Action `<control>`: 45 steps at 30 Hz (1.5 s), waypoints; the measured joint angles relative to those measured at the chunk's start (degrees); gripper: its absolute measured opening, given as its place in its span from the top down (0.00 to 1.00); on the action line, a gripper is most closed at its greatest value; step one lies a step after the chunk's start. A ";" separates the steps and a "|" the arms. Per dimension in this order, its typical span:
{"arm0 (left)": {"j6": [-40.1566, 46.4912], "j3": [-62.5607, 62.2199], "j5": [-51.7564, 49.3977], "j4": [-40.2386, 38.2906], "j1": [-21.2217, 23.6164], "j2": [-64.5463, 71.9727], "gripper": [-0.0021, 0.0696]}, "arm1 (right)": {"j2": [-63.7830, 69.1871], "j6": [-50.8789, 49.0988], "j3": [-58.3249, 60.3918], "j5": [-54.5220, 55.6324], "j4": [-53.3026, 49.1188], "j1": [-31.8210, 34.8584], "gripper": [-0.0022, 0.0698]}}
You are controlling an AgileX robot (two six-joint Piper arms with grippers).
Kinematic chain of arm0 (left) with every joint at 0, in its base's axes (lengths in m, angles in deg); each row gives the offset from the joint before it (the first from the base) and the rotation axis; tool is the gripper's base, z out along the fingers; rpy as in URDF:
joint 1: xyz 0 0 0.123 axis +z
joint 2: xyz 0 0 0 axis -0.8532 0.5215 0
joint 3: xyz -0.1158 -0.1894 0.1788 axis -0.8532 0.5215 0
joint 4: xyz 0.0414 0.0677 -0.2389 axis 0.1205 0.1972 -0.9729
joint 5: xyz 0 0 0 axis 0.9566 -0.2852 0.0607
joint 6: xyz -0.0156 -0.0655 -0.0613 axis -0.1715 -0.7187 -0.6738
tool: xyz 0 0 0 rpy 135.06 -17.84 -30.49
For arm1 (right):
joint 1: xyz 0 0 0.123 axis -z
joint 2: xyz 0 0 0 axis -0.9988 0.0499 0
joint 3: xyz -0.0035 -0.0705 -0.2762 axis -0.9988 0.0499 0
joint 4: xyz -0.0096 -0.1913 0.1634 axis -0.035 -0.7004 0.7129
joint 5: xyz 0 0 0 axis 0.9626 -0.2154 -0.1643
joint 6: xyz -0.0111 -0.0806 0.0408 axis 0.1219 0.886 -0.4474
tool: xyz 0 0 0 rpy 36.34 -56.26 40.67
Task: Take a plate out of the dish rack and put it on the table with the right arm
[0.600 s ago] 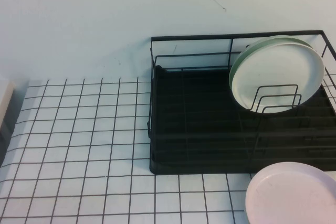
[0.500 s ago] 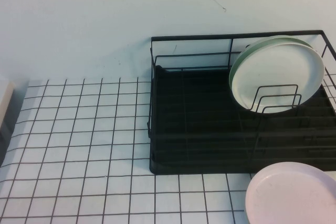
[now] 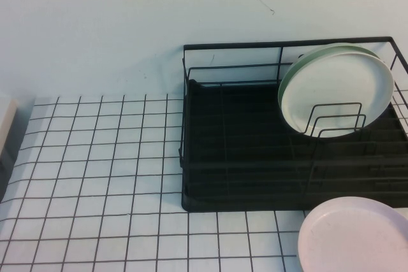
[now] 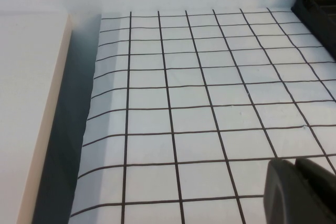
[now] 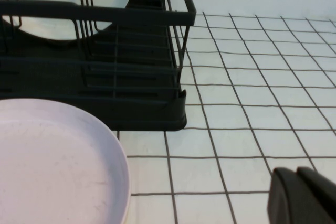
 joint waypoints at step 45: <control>0.16 0.00 0.00 0.00 0.00 0.00 0.98 | 0.00 0.00 0.00 0.00 1.69 0.00 0.97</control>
